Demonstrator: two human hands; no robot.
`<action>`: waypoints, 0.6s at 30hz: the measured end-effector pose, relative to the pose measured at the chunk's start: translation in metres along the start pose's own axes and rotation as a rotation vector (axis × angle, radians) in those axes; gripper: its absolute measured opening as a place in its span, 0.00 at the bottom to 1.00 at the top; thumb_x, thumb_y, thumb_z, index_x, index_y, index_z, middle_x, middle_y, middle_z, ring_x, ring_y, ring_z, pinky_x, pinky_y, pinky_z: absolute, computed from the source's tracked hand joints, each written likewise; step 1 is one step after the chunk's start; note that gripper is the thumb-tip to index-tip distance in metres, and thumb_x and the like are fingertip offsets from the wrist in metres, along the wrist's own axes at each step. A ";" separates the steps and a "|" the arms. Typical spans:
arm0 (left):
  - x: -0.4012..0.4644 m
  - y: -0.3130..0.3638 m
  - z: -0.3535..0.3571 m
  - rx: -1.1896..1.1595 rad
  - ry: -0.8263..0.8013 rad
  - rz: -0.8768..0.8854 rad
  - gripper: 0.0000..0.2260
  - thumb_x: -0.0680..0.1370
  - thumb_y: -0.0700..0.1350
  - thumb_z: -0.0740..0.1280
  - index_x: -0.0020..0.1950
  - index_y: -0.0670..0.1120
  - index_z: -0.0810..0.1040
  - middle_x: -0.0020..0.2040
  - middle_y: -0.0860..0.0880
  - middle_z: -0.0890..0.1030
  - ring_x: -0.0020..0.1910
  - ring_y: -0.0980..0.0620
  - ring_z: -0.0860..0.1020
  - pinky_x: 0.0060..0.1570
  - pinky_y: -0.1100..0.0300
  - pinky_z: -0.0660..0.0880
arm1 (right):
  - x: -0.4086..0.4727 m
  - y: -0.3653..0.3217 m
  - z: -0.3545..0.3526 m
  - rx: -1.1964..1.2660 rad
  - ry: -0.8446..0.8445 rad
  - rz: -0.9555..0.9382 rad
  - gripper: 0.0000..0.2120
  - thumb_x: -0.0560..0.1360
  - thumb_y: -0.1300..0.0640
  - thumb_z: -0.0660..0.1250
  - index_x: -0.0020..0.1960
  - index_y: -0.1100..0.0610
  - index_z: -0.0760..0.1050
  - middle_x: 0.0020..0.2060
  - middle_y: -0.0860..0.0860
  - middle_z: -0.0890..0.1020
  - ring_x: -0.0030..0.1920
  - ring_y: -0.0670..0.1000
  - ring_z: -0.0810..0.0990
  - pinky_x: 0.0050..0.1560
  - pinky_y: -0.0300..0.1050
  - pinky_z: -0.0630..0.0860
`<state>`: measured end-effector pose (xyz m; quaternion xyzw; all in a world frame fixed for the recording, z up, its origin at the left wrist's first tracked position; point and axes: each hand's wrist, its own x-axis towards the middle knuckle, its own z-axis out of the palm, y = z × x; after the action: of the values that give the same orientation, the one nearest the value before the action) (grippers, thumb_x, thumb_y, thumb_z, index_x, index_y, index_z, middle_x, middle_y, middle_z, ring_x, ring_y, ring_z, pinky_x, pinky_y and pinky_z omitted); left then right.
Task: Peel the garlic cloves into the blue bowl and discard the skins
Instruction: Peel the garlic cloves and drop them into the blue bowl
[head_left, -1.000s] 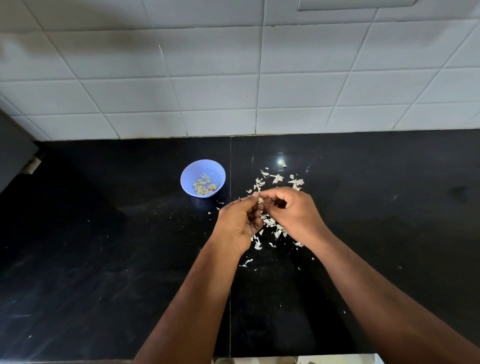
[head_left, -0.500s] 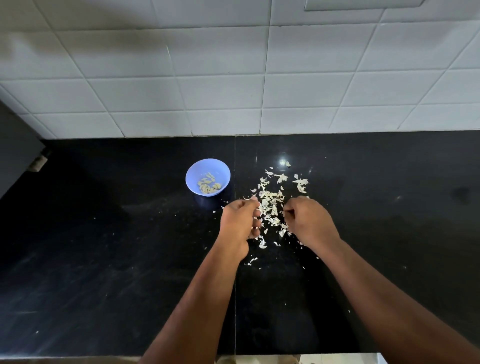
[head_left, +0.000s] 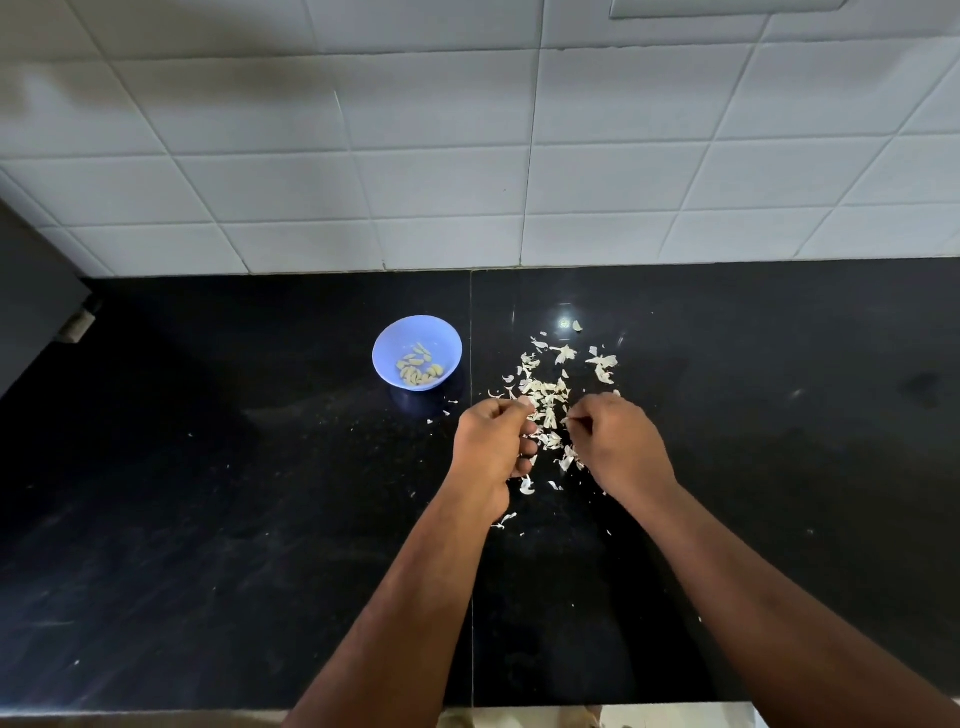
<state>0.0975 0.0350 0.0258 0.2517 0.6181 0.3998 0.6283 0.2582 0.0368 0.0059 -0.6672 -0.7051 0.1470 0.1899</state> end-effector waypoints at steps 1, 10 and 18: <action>0.000 0.000 0.001 0.001 -0.004 0.000 0.07 0.83 0.44 0.69 0.58 0.43 0.83 0.41 0.48 0.80 0.31 0.55 0.75 0.27 0.62 0.71 | -0.002 -0.001 -0.002 0.078 0.008 0.037 0.05 0.80 0.57 0.69 0.50 0.54 0.83 0.45 0.48 0.82 0.44 0.51 0.80 0.45 0.50 0.78; -0.001 0.000 0.010 -0.043 -0.042 -0.039 0.07 0.84 0.44 0.69 0.58 0.43 0.83 0.40 0.49 0.81 0.31 0.54 0.76 0.29 0.61 0.71 | 0.007 -0.005 -0.028 0.336 -0.107 0.194 0.04 0.74 0.57 0.78 0.42 0.51 0.84 0.37 0.45 0.84 0.34 0.44 0.80 0.32 0.32 0.71; -0.001 -0.001 0.006 -0.043 -0.007 -0.047 0.06 0.83 0.43 0.69 0.57 0.44 0.83 0.41 0.48 0.81 0.31 0.55 0.76 0.28 0.61 0.71 | 0.012 -0.005 -0.015 -0.008 -0.173 0.143 0.05 0.77 0.59 0.69 0.46 0.50 0.82 0.44 0.48 0.85 0.47 0.54 0.84 0.48 0.51 0.81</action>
<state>0.1039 0.0343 0.0260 0.2251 0.6129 0.3974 0.6449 0.2598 0.0480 0.0222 -0.7013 -0.6701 0.2144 0.1147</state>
